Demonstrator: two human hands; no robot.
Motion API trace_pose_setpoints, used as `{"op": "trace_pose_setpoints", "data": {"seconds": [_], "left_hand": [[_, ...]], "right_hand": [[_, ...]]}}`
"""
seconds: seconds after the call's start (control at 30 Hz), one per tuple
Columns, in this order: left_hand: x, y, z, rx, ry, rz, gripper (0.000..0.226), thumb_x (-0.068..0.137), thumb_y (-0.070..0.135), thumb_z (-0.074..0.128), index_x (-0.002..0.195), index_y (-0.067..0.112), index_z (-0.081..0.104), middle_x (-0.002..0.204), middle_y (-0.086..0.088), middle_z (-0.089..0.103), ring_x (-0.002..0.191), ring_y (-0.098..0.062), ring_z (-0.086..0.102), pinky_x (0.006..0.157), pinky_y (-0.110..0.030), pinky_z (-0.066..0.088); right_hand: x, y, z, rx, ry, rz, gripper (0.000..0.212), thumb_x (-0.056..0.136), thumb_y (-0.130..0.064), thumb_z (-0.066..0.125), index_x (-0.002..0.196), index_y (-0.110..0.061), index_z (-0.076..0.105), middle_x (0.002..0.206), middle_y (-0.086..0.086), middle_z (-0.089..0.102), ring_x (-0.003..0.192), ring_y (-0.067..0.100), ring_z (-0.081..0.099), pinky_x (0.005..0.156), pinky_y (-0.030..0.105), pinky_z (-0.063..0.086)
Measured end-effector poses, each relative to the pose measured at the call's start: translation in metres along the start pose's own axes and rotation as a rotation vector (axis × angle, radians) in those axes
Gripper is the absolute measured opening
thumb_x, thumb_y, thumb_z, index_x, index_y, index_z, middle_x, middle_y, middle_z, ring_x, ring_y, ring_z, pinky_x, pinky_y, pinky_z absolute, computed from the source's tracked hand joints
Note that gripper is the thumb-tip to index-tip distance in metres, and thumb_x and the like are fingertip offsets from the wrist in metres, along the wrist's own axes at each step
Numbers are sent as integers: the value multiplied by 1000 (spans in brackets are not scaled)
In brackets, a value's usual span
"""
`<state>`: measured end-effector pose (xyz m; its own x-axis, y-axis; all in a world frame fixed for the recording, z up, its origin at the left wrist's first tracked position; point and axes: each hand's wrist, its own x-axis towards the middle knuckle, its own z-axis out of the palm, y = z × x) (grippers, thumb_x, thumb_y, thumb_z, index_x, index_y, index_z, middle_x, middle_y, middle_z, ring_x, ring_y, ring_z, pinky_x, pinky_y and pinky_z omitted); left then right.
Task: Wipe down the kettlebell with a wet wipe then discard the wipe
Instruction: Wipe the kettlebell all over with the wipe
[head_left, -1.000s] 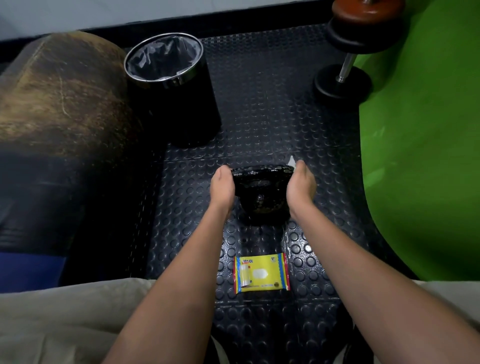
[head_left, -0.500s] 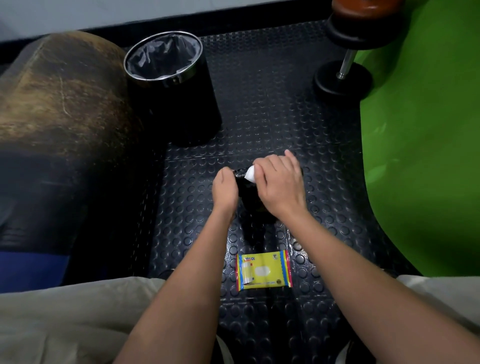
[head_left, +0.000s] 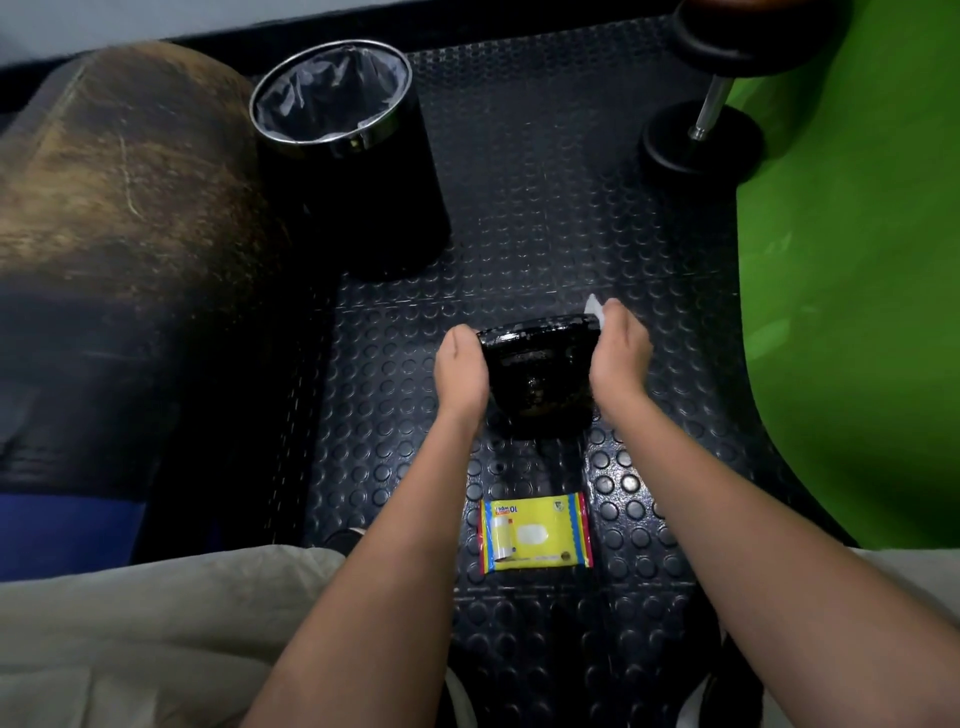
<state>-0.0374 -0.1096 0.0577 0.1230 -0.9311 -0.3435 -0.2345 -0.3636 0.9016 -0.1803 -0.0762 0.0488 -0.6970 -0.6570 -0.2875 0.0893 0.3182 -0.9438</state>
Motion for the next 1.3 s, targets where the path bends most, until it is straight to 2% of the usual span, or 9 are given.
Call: {"op": "trace_pose_setpoints", "data": {"seconds": [0.13, 0.3, 0.4, 0.47, 0.53, 0.7, 0.83, 1.07, 1.3], "left_hand": [[0, 0, 1, -10, 6, -26, 24, 99, 22, 31, 75, 20, 32, 76, 3, 34, 72, -13, 31, 64, -32, 30], [1, 0, -3, 29, -8, -18, 23, 99, 23, 28, 78, 19, 35, 80, 2, 37, 76, -15, 34, 67, -33, 33], [2, 0, -5, 51, -22, -18, 22, 99, 24, 27, 79, 19, 35, 82, 1, 38, 77, -15, 35, 68, -33, 33], [2, 0, -5, 50, -17, -21, 22, 99, 25, 28, 79, 19, 34, 82, 1, 38, 77, -15, 35, 67, -33, 33], [3, -1, -4, 35, -8, -32, 21, 98, 25, 28, 78, 19, 35, 82, 1, 38, 77, -16, 35, 68, -34, 33], [3, -2, -3, 3, 6, -31, 22, 96, 25, 30, 79, 18, 42, 83, 0, 44, 79, -16, 39, 71, -35, 37], [3, -2, -4, -1, -5, -22, 25, 97, 25, 31, 80, 17, 47, 83, -2, 48, 79, -17, 41, 71, -36, 38], [1, -1, -2, 0, -6, -18, 27, 97, 26, 32, 73, 20, 43, 78, 3, 45, 76, -16, 39, 71, -36, 36], [0, -1, -1, -12, -20, -28, 24, 96, 25, 30, 73, 21, 33, 74, 4, 35, 74, -15, 33, 69, -35, 32]], "right_hand": [[5, 4, -4, 240, -83, 318, 35, 98, -43, 40, 80, -19, 57, 81, 2, 57, 76, 19, 54, 69, 33, 44], [5, 0, 0, 297, -87, 451, 39, 98, -47, 37, 87, -18, 61, 96, 4, 64, 86, 21, 61, 78, 33, 49], [2, -3, 4, 157, -12, 296, 34, 100, -46, 37, 103, -22, 61, 110, 4, 63, 96, 21, 58, 89, 35, 44], [-6, -7, 5, 6, 45, 111, 31, 104, -39, 35, 112, -27, 62, 101, -5, 60, 84, 10, 54, 77, 30, 40], [-12, -7, 7, -149, 76, -93, 30, 105, -35, 33, 103, -26, 62, 98, -7, 61, 84, 10, 55, 74, 31, 42], [-25, 7, 12, -456, 84, -597, 41, 102, -29, 28, 100, -16, 66, 103, -6, 64, 102, 18, 53, 104, 46, 38], [-39, 13, 19, -568, -20, -850, 36, 105, -27, 40, 122, -16, 69, 130, -3, 65, 134, 20, 47, 121, 41, 20], [-30, 12, 14, -419, 161, -1006, 14, 93, -25, 68, 91, -16, 79, 104, -4, 76, 102, 14, 69, 114, 37, 33], [-18, 16, -4, -422, 134, -832, 15, 102, -13, 49, 96, -11, 62, 96, -1, 66, 92, 17, 57, 110, 43, 38]]}}
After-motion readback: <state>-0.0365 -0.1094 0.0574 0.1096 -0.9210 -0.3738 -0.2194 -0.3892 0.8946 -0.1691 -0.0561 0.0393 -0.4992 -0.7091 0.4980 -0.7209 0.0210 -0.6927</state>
